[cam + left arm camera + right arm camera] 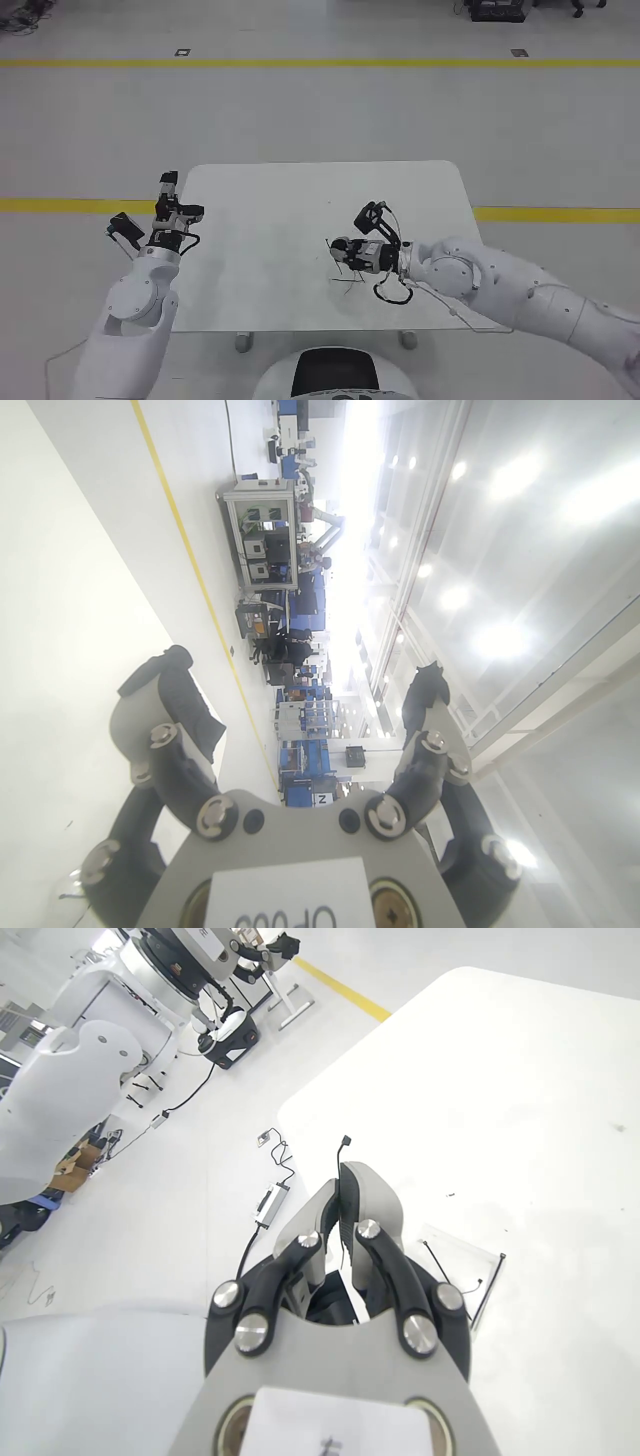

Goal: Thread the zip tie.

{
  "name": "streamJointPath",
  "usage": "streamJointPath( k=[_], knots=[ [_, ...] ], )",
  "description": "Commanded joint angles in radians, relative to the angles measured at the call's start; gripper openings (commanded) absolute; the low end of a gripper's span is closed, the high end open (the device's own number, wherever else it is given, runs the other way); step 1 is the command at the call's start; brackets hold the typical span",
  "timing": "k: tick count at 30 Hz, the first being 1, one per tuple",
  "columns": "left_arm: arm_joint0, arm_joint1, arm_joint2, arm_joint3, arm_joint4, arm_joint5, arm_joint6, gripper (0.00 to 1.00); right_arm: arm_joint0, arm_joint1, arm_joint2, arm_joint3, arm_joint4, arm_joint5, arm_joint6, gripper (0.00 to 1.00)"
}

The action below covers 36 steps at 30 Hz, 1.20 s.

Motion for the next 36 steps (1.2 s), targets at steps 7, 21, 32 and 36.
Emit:
streamJointPath(
  k=[7,21,32,36],
  knots=[
    [0.0,0.0,0.0,0.0,0.0,0.0,0.0,1.0,-0.07,0.013,0.072,-0.038,0.213,0.0,-0.002,0.0],
    [0.0,0.0,0.0,0.0,0.0,0.0,0.0,1.0,-0.264,-0.025,0.402,-0.007,0.524,0.0,0.358,0.0],
    [0.0,0.0,0.0,0.0,0.0,0.0,0.0,1.0,-0.449,-0.207,0.818,0.149,0.756,0.0,0.905,0.0],
    [0.0,0.0,0.0,0.0,0.0,0.0,0.0,1.0,-0.48,-0.3,0.935,0.238,0.822,0.0,1.103,0.0]
  ],
)
